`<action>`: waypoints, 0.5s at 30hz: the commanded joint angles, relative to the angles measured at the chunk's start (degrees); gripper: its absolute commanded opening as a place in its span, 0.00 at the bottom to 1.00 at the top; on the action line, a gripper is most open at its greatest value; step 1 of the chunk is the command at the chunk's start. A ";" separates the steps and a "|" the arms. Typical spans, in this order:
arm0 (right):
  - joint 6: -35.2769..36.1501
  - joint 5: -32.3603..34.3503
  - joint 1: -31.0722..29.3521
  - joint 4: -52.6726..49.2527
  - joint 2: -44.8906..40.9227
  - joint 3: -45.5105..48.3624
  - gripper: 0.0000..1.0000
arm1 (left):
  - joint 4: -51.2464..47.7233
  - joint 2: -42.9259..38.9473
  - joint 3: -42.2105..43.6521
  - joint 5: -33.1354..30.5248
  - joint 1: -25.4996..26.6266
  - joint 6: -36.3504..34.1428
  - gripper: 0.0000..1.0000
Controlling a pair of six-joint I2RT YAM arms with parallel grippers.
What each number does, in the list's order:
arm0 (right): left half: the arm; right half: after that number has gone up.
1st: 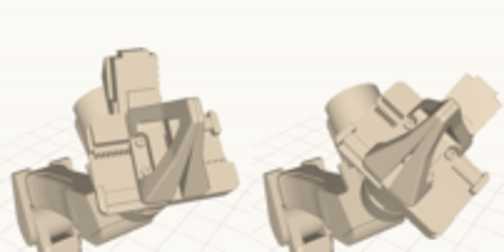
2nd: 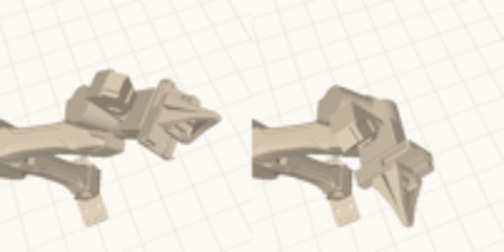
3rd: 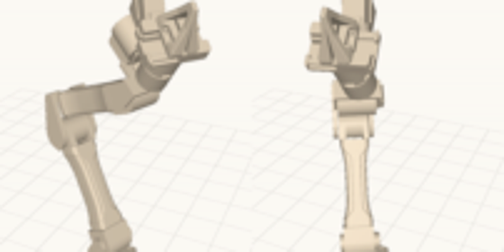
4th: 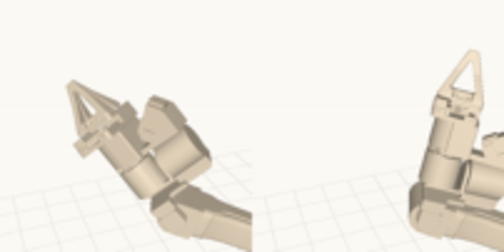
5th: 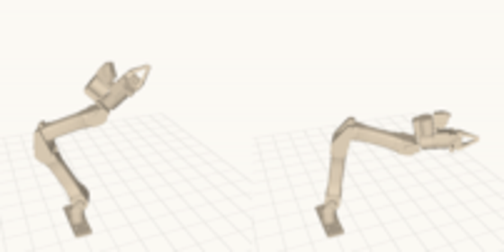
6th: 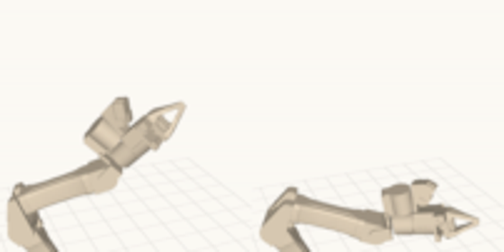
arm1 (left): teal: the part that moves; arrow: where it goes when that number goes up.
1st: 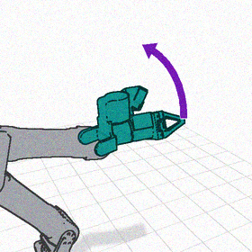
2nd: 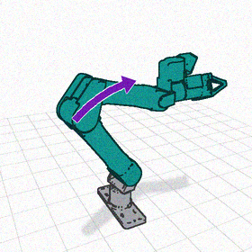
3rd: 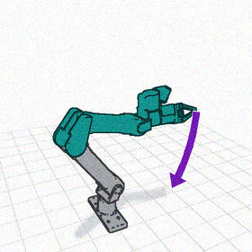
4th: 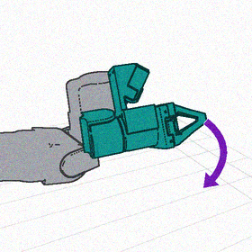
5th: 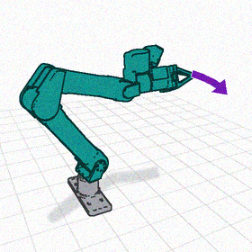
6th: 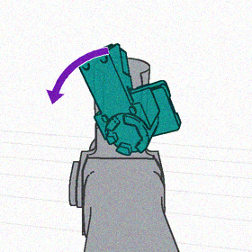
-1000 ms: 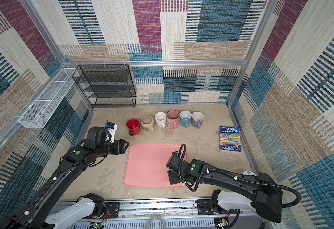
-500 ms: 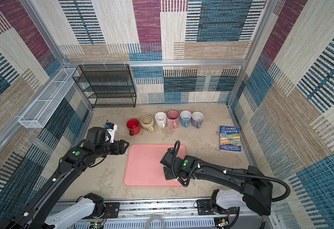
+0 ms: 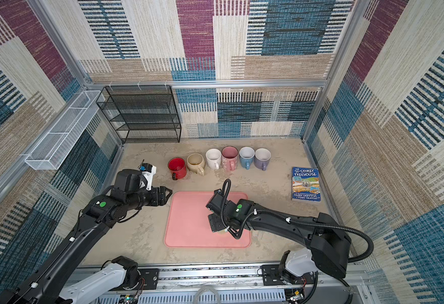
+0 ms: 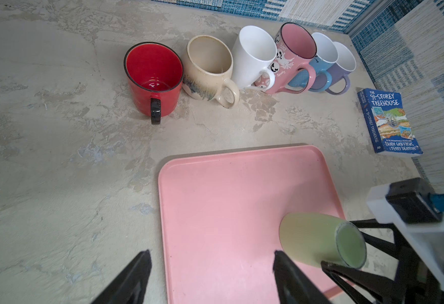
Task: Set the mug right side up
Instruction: 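Lower the right gripper onto the upside-down light green mug and close, then lift the light green mug off the tray with the right gripper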
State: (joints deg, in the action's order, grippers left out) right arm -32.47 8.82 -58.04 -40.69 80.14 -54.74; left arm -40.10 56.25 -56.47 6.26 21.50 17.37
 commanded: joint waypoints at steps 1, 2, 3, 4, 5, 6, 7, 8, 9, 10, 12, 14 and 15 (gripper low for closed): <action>2.41 -0.91 -0.03 -2.31 -1.80 -0.15 0.88 | 0.55 0.07 -0.05 0.51 0.06 -1.41 0.78; 2.54 -0.99 0.00 -2.79 -2.71 0.13 0.88 | 0.55 0.05 -0.05 0.51 0.03 -1.41 0.78; 2.58 -1.36 -0.03 -3.20 -3.45 0.37 0.88 | 0.55 0.12 -0.11 0.52 0.01 -1.45 0.78; 2.67 -1.96 -0.05 -3.34 -4.27 0.80 0.88 | 0.55 0.09 -0.14 0.51 -0.01 -1.46 0.78; 2.63 -2.68 0.02 -3.48 -4.91 1.38 0.87 | 0.57 0.10 -0.13 0.51 0.04 -1.46 0.78; 2.50 -3.29 -0.02 -3.54 -5.35 1.86 0.87 | 0.57 0.21 -0.20 0.51 0.04 -1.46 0.78; 2.32 -4.02 -0.14 -3.48 -5.77 2.53 0.86 | 0.55 0.26 -0.22 0.51 0.04 -1.54 0.78; 2.17 -4.60 -0.09 -3.23 -6.23 3.09 0.85 | 0.55 0.25 -0.22 0.51 0.04 -1.53 0.78; 2.06 -5.33 -0.18 -2.88 -6.67 3.76 0.83 | 0.48 0.27 -0.22 0.43 0.04 -1.54 0.78; 1.97 -5.84 -0.33 -2.47 -7.04 4.35 0.82 | 0.56 0.28 -0.22 0.42 0.04 -1.55 0.78; 1.89 -6.36 -0.66 -1.89 -7.28 5.05 0.81 | 0.50 0.28 -0.13 0.33 0.04 -1.57 0.78; 2.05 -6.54 -0.98 -1.47 -7.04 5.34 0.80 | 0.53 0.25 -0.05 0.33 0.04 -1.46 0.78; 2.23 -6.76 -1.20 -1.16 -6.93 5.28 0.80 | 0.55 0.10 0.03 0.33 0.08 -1.37 0.78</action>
State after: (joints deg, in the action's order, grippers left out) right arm -30.57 3.86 -58.89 -43.35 73.17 -49.56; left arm -40.10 56.45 -56.47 6.31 21.50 17.34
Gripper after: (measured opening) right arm 0.801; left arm 0.779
